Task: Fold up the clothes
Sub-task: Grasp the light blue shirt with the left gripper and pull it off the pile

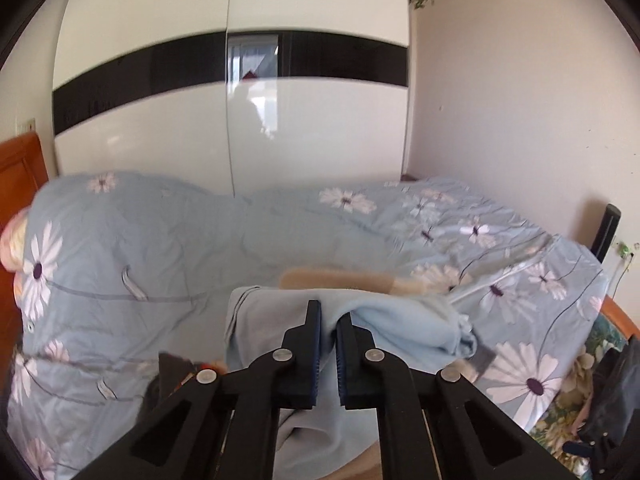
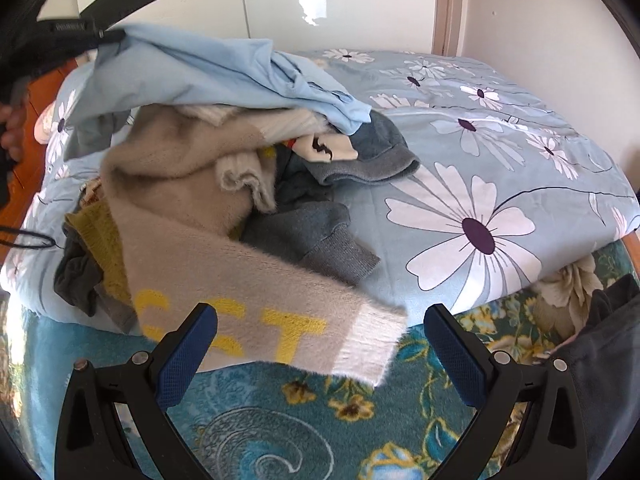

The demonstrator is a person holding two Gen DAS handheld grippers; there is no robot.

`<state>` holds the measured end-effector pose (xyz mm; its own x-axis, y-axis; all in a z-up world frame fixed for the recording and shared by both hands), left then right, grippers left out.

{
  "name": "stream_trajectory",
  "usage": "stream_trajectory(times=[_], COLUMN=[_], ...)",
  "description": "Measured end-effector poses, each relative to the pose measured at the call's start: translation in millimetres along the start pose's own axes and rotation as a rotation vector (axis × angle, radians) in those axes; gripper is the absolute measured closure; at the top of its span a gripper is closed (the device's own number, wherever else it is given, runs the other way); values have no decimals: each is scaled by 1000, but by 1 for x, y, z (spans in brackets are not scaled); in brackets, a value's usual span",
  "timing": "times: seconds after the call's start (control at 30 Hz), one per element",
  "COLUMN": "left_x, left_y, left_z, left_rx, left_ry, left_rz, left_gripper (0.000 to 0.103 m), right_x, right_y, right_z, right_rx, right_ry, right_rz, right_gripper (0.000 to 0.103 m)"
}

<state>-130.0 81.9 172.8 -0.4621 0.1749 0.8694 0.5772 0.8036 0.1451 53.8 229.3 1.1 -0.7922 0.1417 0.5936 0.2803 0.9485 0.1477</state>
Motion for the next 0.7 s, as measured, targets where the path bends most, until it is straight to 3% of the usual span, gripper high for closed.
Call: stream_trajectory(times=[0.2, 0.33, 0.63, 0.7], left_x=[49, 54, -23, -42], left_y=[30, 34, 18, 9], left_z=[-87, -148, -266, -272], left_rx=[-2, 44, 142, 192], left_ry=[128, 156, 111, 52], left_rz=[61, 78, -48, -86], left_gripper=[96, 96, 96, 96], right_x=[3, -1, -41, -52], right_y=[4, 10, 21, 21], right_z=[-40, -72, -142, -155], right_rx=[11, 22, 44, 50], right_ry=[51, 79, 107, 107], right_rz=[11, 24, 6, -5], right_gripper=[0, 0, 0, 0])
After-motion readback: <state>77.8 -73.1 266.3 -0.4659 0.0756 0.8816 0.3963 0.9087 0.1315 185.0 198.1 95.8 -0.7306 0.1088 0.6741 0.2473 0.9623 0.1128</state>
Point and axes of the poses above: each gripper's, at about its wrist camera, not at the fingertips, and z roughly the way its jaws point, y to its right, x to its top, the point moved 1 cm from there along z, roughly the way its jaws point, and after that the axes turned 14 degrees about -x, right-handed, at the moved point
